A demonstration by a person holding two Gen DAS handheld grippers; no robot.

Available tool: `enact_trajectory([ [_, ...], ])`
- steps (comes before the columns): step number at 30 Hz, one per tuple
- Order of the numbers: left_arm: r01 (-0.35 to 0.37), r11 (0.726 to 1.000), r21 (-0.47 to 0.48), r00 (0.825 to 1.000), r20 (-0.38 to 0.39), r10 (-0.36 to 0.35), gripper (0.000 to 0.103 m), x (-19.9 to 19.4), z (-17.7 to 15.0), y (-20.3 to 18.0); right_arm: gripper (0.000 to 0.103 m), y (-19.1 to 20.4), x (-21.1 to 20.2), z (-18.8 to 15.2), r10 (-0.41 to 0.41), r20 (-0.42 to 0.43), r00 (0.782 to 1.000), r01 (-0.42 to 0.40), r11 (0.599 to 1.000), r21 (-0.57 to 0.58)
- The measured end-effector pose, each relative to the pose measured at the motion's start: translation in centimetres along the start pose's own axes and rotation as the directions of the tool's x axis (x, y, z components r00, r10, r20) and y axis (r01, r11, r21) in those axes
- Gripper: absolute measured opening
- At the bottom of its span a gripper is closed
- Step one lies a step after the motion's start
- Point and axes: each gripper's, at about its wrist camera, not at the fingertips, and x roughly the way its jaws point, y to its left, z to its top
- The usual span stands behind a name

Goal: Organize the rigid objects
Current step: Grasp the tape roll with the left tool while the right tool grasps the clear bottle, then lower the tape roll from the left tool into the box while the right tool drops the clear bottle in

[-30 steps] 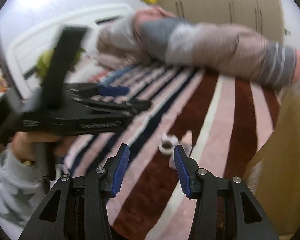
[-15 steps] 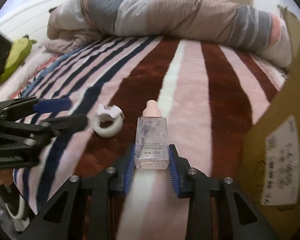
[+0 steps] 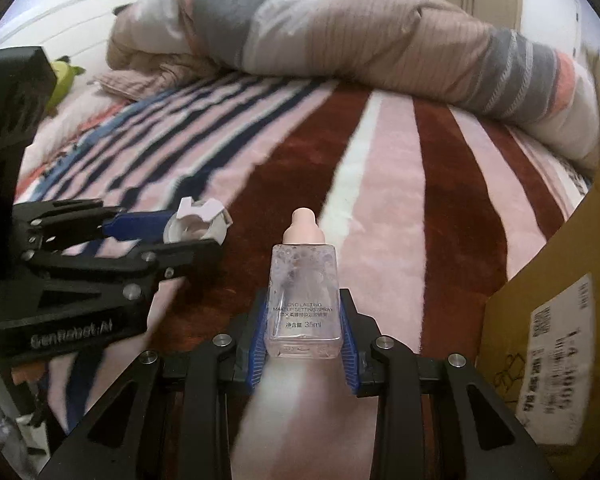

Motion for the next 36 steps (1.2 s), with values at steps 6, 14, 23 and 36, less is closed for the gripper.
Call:
enact_trajectory([
  [6,-0.043,0.999,0.018,0.994,0.104,0.04,0.038,-6.6,2.3,-0.7,0.027,1.9,-6.9,2.1,0.101,0.132,0.986,-0.095,0.994,-0.049],
  [14,-0.017,0.993,0.113,0.972,0.237,-0.01,0.038,-13.6,5.6,-6.1,0.027,-0.4,-16.3,3.8,0.145,0.303,0.942,-0.132,0.989,-0.062],
  [23,0.128,0.962,0.243,0.954,0.234,-0.186,0.038,-13.8,9.5,-16.0,0.027,-8.7,-22.1,2.0,0.019,0.358,0.933,-0.033,0.999,0.034],
  [36,0.184,0.935,0.302,0.973,0.078,-0.216,0.038,-7.4,10.5,-24.0,0.028,-19.4,-20.7,-2.9,-0.086,0.25,0.964,0.038,0.981,0.191],
])
